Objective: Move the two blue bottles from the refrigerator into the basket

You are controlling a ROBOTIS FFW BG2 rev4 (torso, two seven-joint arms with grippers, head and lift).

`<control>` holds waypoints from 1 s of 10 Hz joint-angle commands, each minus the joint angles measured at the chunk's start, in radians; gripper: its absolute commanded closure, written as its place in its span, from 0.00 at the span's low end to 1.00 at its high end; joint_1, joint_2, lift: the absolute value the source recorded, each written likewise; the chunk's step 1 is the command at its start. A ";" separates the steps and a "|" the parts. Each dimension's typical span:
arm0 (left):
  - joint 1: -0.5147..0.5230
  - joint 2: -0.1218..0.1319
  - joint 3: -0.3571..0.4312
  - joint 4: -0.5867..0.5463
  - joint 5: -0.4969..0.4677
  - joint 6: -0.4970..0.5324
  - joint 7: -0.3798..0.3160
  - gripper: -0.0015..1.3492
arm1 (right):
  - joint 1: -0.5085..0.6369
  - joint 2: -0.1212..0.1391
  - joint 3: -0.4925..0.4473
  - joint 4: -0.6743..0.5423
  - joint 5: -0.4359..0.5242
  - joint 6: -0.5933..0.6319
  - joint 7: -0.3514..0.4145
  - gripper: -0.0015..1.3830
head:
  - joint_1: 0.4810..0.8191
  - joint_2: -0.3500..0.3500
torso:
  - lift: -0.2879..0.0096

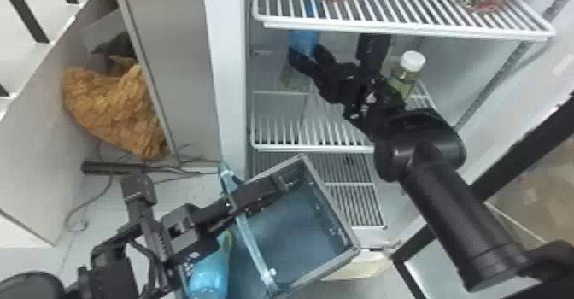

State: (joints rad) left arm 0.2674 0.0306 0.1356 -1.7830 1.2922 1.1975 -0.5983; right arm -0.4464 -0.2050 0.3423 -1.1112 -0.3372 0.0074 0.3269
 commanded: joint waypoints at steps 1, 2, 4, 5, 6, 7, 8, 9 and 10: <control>0.000 0.002 0.000 0.000 0.000 0.000 0.000 0.89 | 0.017 -0.001 -0.003 -0.017 -0.002 -0.005 0.001 0.92 | 0.63 0.36 | 0.23; 0.000 0.002 0.000 0.000 0.000 0.000 -0.001 0.89 | 0.049 -0.004 -0.017 -0.056 -0.002 -0.005 0.003 0.92 | 0.63 0.36 | 0.23; 0.003 0.003 0.000 0.000 0.000 0.000 -0.001 0.89 | 0.147 -0.008 -0.073 -0.198 0.026 0.012 0.001 0.92 | 0.63 0.36 | 0.23; 0.003 0.003 0.002 0.000 0.000 0.000 -0.001 0.89 | 0.206 -0.008 -0.115 -0.274 0.028 0.020 0.001 0.92 | 0.63 0.35 | 0.23; 0.007 0.005 0.002 0.000 0.000 0.000 -0.001 0.89 | 0.252 -0.008 -0.137 -0.338 0.034 0.037 0.001 0.92 | 0.63 0.34 | 0.23; 0.007 0.005 0.002 0.000 0.000 0.000 -0.003 0.89 | 0.302 -0.010 -0.163 -0.409 0.040 0.054 0.003 0.92 | 0.63 0.32 | 0.23; 0.007 0.005 0.002 0.000 -0.002 0.000 -0.003 0.89 | 0.353 -0.011 -0.183 -0.488 0.040 0.083 0.003 0.92 | 0.63 0.32 | 0.23; 0.010 0.005 0.002 0.000 0.000 -0.002 -0.001 0.89 | 0.405 -0.014 -0.197 -0.554 0.030 0.118 0.011 0.92 | 0.63 0.31 | 0.23; 0.012 0.006 0.002 0.000 0.000 0.000 -0.001 0.89 | 0.454 -0.016 -0.211 -0.601 0.024 0.125 0.017 0.92 | 0.63 0.30 | 0.23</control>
State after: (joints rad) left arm 0.2781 0.0363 0.1377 -1.7830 1.2919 1.1970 -0.6001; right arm -0.0216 -0.2196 0.1400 -1.6822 -0.3094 0.1256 0.3437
